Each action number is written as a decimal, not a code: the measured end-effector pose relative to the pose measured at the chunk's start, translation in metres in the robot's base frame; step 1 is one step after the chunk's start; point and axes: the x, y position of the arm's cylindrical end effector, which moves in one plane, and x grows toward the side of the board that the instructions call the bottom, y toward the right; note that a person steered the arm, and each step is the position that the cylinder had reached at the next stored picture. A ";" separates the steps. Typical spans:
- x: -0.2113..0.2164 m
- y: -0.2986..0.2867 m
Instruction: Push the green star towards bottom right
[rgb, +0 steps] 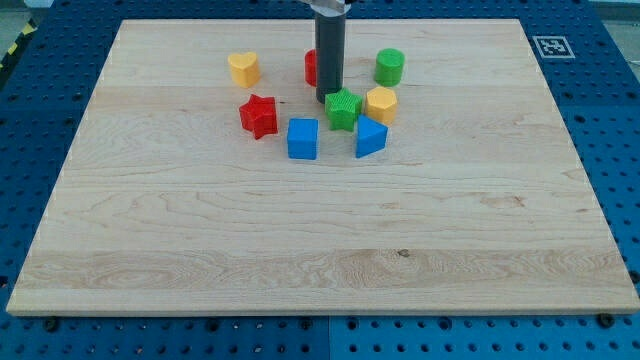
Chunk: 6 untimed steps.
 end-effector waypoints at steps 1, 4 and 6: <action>0.024 0.003; 0.108 0.057; 0.164 0.104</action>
